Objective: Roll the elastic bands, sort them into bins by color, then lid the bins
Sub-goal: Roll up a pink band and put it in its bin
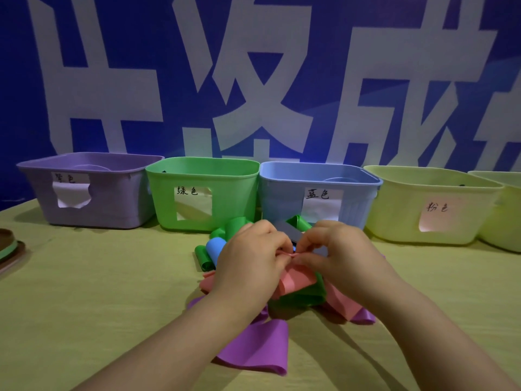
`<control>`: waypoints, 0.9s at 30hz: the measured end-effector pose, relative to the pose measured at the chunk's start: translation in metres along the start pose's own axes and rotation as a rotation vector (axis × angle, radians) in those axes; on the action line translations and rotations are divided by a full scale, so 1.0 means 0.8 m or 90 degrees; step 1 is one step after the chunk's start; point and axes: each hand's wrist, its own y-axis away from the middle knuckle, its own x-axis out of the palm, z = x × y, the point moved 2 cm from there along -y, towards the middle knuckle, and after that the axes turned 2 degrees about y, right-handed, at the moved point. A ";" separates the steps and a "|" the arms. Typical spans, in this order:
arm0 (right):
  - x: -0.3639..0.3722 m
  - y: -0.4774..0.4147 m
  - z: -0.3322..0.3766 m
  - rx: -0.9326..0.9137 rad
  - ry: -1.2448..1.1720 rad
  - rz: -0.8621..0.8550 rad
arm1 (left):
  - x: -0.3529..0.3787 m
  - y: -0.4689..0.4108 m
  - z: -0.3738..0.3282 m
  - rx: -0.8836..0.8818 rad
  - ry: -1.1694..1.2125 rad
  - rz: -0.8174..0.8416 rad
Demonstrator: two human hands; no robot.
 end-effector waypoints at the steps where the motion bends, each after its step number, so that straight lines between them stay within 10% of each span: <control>1: -0.002 0.000 0.000 -0.004 0.010 0.000 | -0.002 0.000 -0.001 0.006 -0.008 0.001; 27: -0.003 -0.002 0.000 -0.006 -0.008 0.046 | -0.005 -0.006 -0.017 0.091 -0.259 0.153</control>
